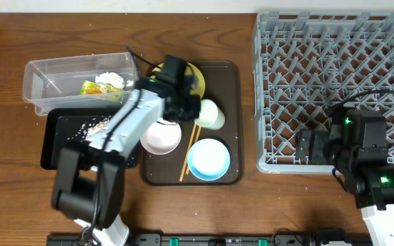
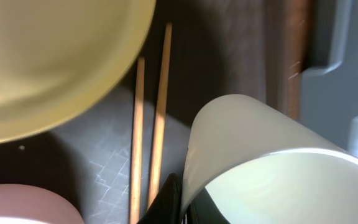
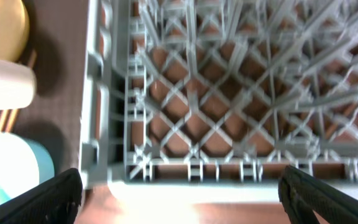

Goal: Sort waste into correct bins and load items into the dishwasher rack

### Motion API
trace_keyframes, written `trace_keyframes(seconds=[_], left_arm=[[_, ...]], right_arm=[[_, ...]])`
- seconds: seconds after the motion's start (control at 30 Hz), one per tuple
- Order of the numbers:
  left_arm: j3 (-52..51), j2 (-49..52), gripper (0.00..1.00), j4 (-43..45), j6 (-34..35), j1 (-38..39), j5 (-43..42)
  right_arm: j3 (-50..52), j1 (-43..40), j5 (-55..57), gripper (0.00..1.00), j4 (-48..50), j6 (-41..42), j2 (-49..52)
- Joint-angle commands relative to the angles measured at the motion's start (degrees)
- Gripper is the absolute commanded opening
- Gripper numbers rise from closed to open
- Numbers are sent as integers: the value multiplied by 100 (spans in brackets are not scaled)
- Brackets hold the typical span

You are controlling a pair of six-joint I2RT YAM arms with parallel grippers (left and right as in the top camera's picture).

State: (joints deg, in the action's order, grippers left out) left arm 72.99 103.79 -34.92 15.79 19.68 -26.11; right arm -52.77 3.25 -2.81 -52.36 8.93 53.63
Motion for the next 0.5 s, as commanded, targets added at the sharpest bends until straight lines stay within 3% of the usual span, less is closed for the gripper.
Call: trace_keyframes(seconds=[0.0, 0.17, 0.27, 0.47], left_arm=[[74, -363, 6, 308, 509, -595, -1290], [63, -214, 6, 1163, 1106, -1349, -3464], [61, -79, 6, 1700, 1110, -1464, -4870], [31, -46, 6, 1751, 953, -1145, -5722]], right_arm=[[-111, -105, 162, 99, 439, 52, -9], [-111, -103, -1034, 99, 1196, -118, 225], [-111, -92, -2938, 99, 1390, -704, 560], [-111, 61, -5563, 98, 1497, -1847, 1351]])
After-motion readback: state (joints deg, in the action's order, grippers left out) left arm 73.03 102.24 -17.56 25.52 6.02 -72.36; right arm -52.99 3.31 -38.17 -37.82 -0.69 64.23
